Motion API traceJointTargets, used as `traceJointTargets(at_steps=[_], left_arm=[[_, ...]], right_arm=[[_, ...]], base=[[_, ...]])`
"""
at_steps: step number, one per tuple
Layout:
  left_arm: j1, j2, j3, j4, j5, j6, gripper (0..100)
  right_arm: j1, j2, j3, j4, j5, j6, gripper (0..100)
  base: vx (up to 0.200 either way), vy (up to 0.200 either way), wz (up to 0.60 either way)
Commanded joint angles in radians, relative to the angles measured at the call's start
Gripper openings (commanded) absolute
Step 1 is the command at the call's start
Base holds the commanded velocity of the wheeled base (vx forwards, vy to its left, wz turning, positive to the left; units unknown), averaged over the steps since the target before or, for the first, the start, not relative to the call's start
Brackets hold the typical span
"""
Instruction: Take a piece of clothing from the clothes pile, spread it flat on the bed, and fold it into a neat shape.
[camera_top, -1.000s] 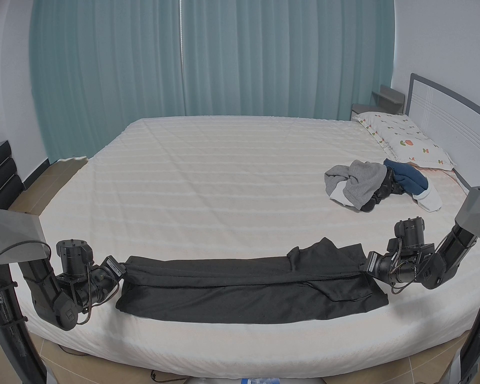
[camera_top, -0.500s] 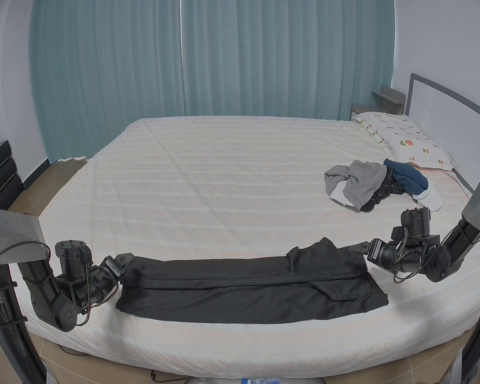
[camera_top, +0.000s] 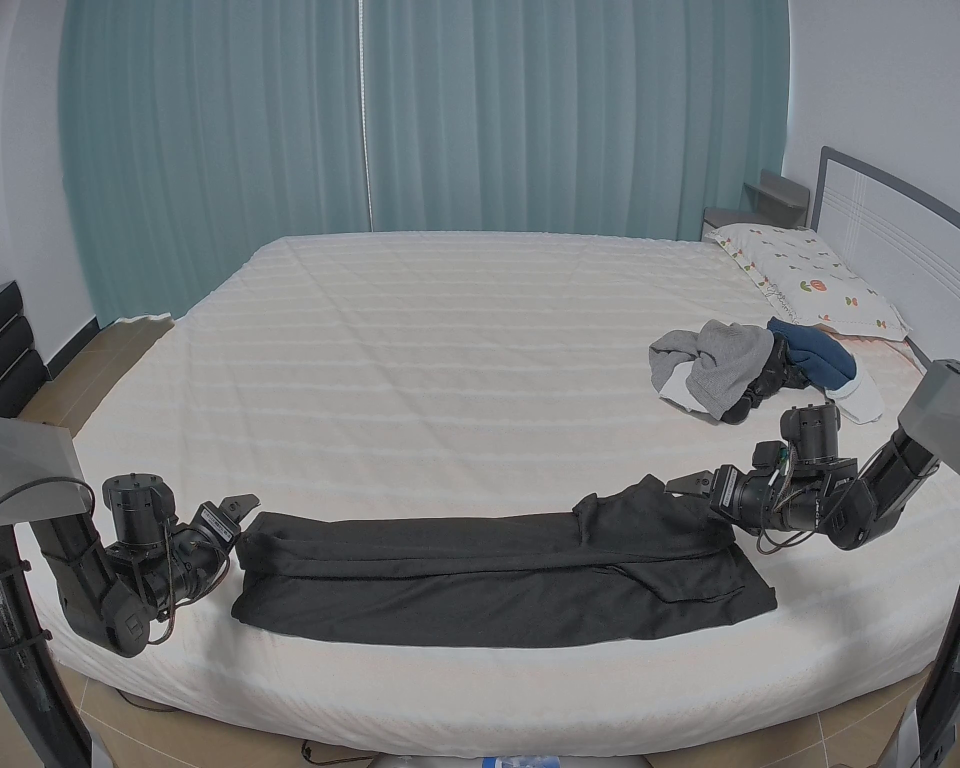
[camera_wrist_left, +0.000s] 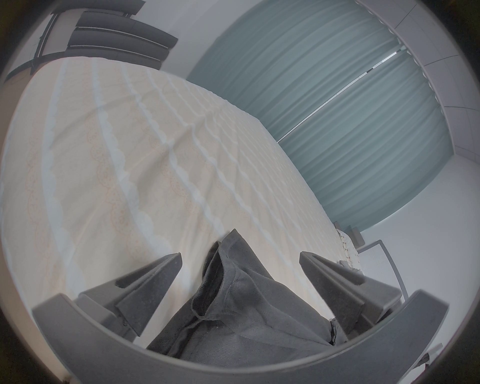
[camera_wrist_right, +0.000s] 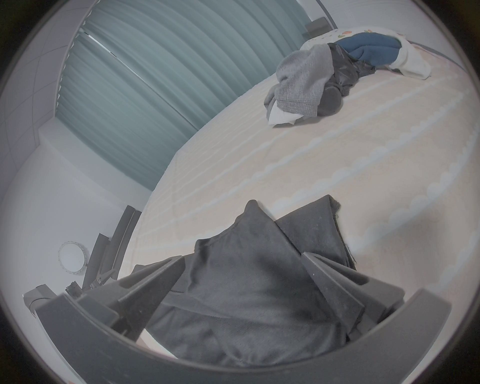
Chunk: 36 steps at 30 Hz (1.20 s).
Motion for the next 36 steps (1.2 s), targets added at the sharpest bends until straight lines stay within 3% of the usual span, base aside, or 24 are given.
traceJointTargets(at_steps=[1, 2, 3, 36], left_arm=[[0.001, 0.005, -0.001, -0.001, 0.0, -0.001, 100], [0.001, 0.005, -0.001, -0.001, 0.0, -0.001, 100], [0.0, 0.003, -0.001, -0.001, 0.0, -0.001, 100], [0.0, 0.006, 0.0, -0.001, 0.001, 0.005, 100]], right_arm=[[-0.002, 0.065, -0.02, -0.001, 0.003, -0.003, 100], [-0.002, 0.065, -0.02, -0.001, 0.003, -0.003, 100], [-0.002, 0.073, -0.02, -0.001, 0.002, -0.003, 0], [-0.042, -0.079, 0.138, 0.002, -0.012, -0.019, 0]], base=[[0.0, 0.0, 0.0], [0.0, 0.0, 0.0], [0.0, 0.0, 0.0], [0.0, 0.0, 0.0]])
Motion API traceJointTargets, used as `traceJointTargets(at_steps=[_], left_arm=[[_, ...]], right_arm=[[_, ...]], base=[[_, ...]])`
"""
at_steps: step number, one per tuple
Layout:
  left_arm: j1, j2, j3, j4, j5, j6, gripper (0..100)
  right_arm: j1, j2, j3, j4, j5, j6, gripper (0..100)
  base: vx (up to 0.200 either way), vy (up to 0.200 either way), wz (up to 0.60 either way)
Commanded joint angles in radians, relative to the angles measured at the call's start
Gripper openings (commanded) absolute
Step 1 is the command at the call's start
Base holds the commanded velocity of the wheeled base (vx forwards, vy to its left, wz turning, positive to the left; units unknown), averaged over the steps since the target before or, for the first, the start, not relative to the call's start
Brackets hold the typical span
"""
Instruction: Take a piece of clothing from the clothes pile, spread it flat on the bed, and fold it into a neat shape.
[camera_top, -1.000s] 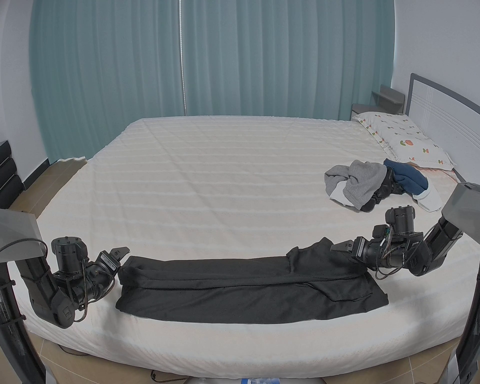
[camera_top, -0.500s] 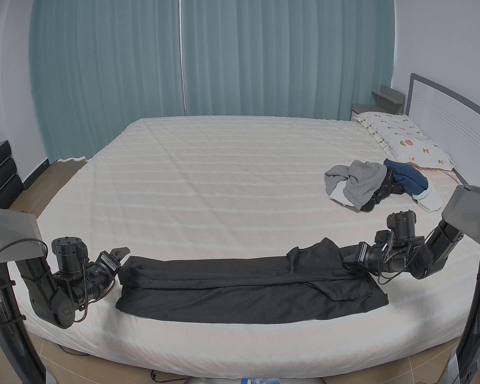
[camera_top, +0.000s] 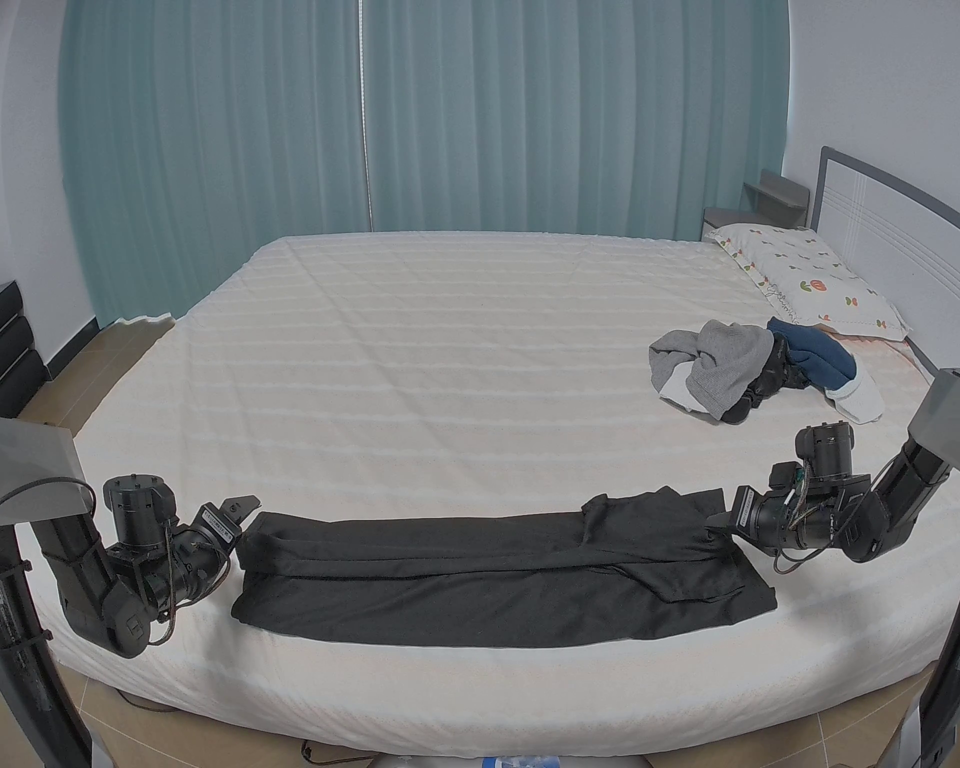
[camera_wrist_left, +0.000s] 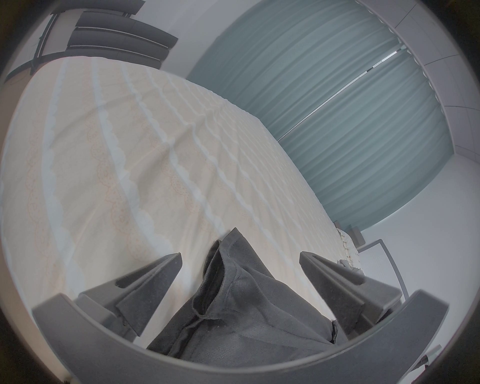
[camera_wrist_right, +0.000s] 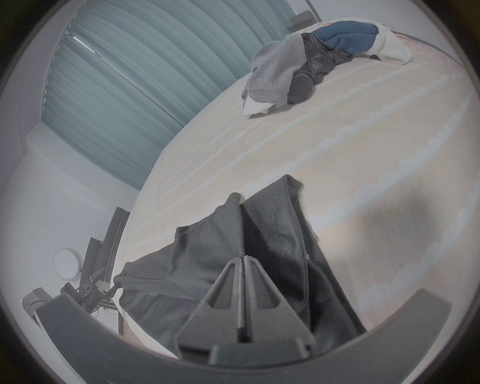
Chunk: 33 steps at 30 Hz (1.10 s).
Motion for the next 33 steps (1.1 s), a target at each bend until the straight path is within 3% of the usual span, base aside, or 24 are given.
traceJointTargets(at_steps=[1, 4, 5, 12, 20, 21, 26, 33], left_arm=[[0.002, 0.003, -0.002, 0.0, 0.0, 0.001, 100], [0.002, 0.003, -0.003, 0.001, -0.001, 0.001, 100], [0.002, 0.003, -0.003, 0.0, -0.001, 0.001, 100], [-0.003, 0.046, -0.029, 0.001, -0.024, 0.001, 100], [-0.014, 0.075, -0.107, 0.01, -0.05, -0.002, 100], [-0.014, 0.075, -0.11, 0.012, -0.052, -0.001, 0], [-0.024, 0.103, -0.112, 0.014, -0.052, 0.002, 0], [-0.017, 0.104, -0.134, 0.001, -0.034, -0.001, 0]], right_arm=[[0.006, -0.025, 0.022, 0.001, -0.001, -0.009, 0], [0.001, -0.036, 0.044, -0.001, -0.002, -0.044, 0], [0.001, -0.037, 0.048, -0.001, -0.002, -0.051, 100], [-0.001, -0.057, 0.056, -0.001, -0.07, -0.075, 100], [-0.036, -0.097, 0.044, -0.002, -0.076, -0.066, 100], [-0.04, -0.102, 0.039, -0.001, -0.073, -0.064, 100], [-0.06, -0.106, 0.019, 0.008, -0.07, -0.044, 100], [-0.1, -0.008, -0.064, 0.018, -0.045, 0.057, 100]], base=[[0.0, 0.0, 0.0], [0.0, 0.0, 0.0], [0.0, 0.0, 0.0], [0.0, 0.0, 0.0], [0.0, 0.0, 0.0], [0.0, 0.0, 0.0], [0.0, 0.0, 0.0], [0.0, 0.0, 0.0]])
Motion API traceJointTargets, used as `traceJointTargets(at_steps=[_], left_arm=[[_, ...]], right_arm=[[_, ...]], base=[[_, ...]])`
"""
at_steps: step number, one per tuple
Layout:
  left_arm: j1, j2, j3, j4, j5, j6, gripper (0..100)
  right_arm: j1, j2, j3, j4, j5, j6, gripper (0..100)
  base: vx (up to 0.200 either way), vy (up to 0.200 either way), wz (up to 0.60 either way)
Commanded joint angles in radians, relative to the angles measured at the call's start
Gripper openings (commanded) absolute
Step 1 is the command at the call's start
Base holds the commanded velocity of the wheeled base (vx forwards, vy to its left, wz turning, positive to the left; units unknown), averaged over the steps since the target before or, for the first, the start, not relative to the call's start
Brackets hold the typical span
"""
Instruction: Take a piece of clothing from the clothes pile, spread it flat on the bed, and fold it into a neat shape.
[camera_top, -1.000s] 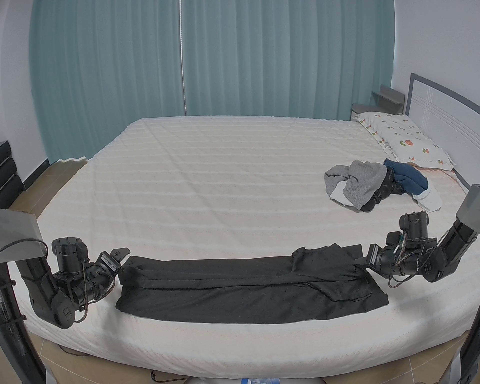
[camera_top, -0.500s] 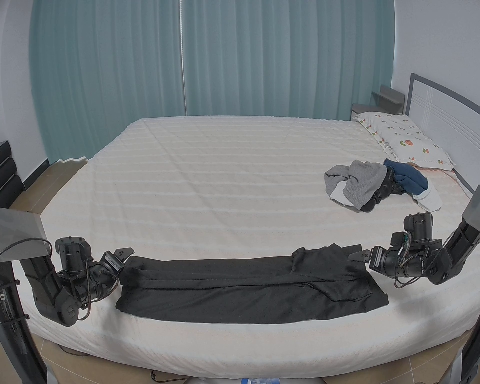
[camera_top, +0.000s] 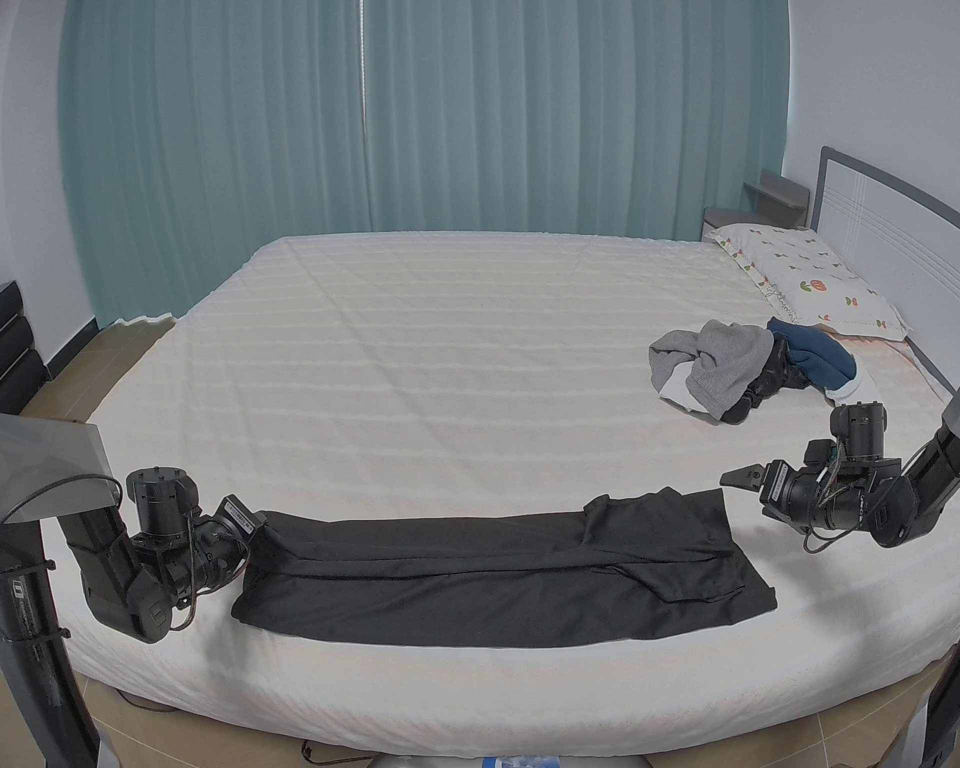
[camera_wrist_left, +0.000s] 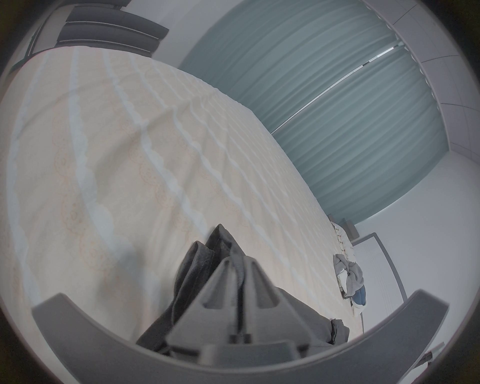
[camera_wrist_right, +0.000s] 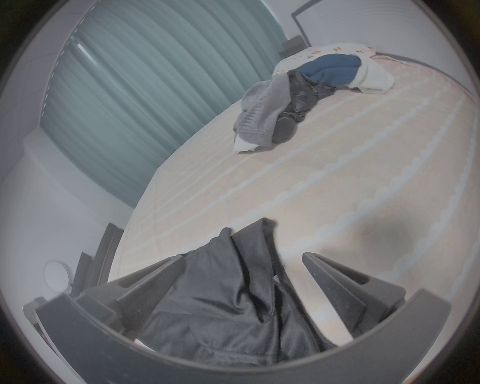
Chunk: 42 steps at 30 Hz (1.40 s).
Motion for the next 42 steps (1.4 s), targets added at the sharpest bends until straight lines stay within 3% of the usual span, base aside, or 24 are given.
traceJointTargets(at_steps=[1, 9, 16, 17, 37, 38, 41, 42], left_arm=[[0.007, 0.008, -0.011, -0.006, 0.009, -0.002, 0], [0.022, 0.006, -0.023, -0.006, 0.041, -0.005, 0], [0.022, 0.009, -0.023, -0.006, 0.043, -0.005, 0], [0.022, 0.011, -0.021, -0.006, 0.043, -0.005, 0], [0.033, 0.017, -0.021, -0.006, 0.041, -0.005, 0], [0.033, 0.017, -0.021, -0.004, 0.041, -0.005, 0], [0.033, 0.011, -0.021, -0.006, 0.041, -0.007, 0], [0.033, 0.006, -0.018, -0.006, 0.041, -0.007, 100]], right_arm=[[-0.015, 0.066, -0.045, 0.001, 0.006, 0.033, 100], [0.004, 0.192, -0.137, -0.004, 0.015, 0.152, 100], [0.019, 0.246, -0.192, -0.002, 0.016, 0.171, 100], [0.039, 0.264, -0.209, -0.005, 0.012, 0.172, 0], [0.032, 0.33, -0.269, -0.105, -0.014, 0.226, 0], [0.032, 0.33, -0.269, -0.105, -0.014, 0.226, 100], [0.032, 0.327, -0.263, -0.106, -0.014, 0.226, 100], [0.033, 0.319, -0.249, -0.108, -0.016, 0.223, 100]], base=[[0.0, 0.0, 0.0], [0.0, 0.0, 0.0], [0.0, 0.0, 0.0], [0.0, 0.0, 0.0], [0.0, 0.0, 0.0], [0.0, 0.0, 0.0], [0.0, 0.0, 0.0], [0.0, 0.0, 0.0]])
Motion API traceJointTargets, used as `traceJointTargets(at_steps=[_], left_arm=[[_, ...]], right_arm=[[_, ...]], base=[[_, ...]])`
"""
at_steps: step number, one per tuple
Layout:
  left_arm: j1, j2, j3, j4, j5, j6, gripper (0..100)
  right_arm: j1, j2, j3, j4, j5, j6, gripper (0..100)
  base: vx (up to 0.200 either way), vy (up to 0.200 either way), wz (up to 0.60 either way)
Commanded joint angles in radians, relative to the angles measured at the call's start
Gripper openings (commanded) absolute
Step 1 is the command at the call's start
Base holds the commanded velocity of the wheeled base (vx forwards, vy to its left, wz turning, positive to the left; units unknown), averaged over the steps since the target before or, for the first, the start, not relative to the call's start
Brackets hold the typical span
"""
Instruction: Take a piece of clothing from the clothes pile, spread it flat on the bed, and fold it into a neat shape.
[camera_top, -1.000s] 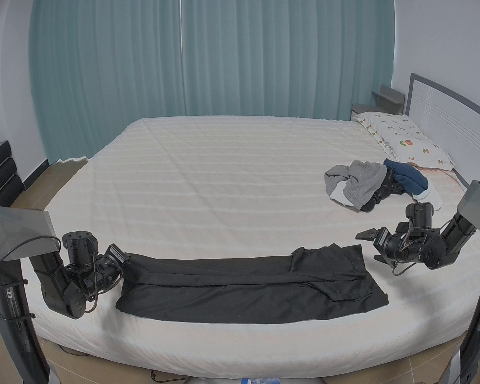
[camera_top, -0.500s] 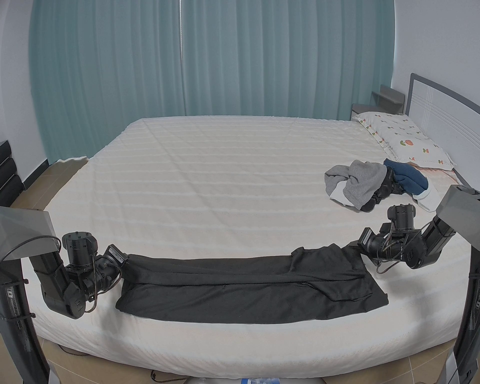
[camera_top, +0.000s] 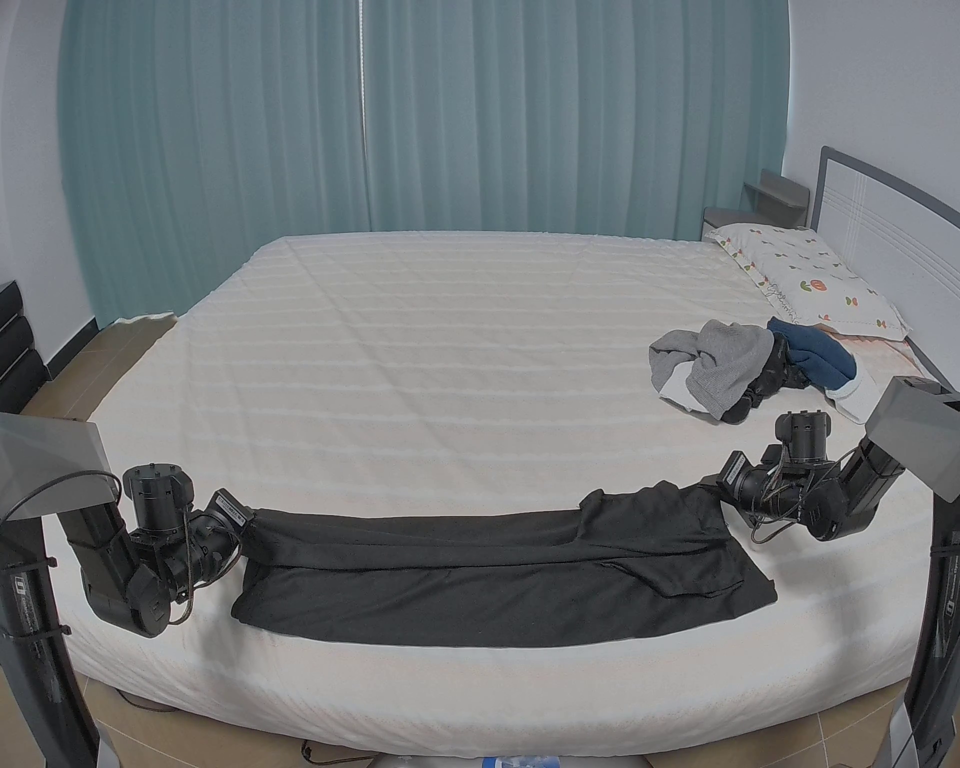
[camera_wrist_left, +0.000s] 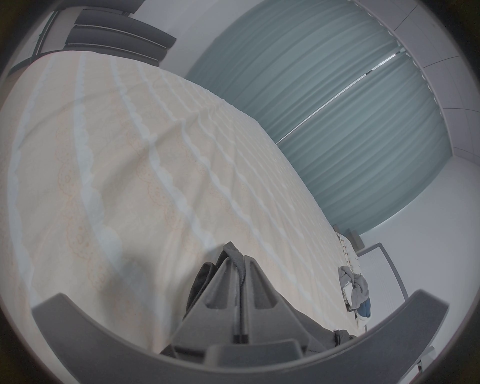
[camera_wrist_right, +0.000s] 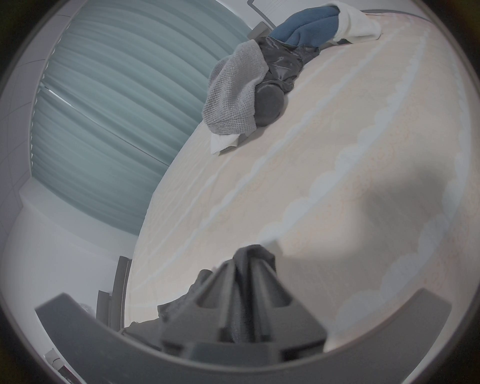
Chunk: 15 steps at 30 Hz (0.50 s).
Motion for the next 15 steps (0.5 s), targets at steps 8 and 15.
traceJointTargets(at_steps=[8, 15], left_arm=[[0.027, -0.056, 0.029, 0.0, 0.017, -0.027, 100], [0.025, -0.214, 0.156, 0.0, 0.009, -0.076, 100]], right_arm=[[-0.033, -0.16, 0.187, -0.105, -0.013, -0.001, 100], [0.031, -0.32, 0.308, -0.097, -0.015, 0.028, 100]], base=[[0.0, 0.0, 0.0], [0.0, 0.0, 0.0]])
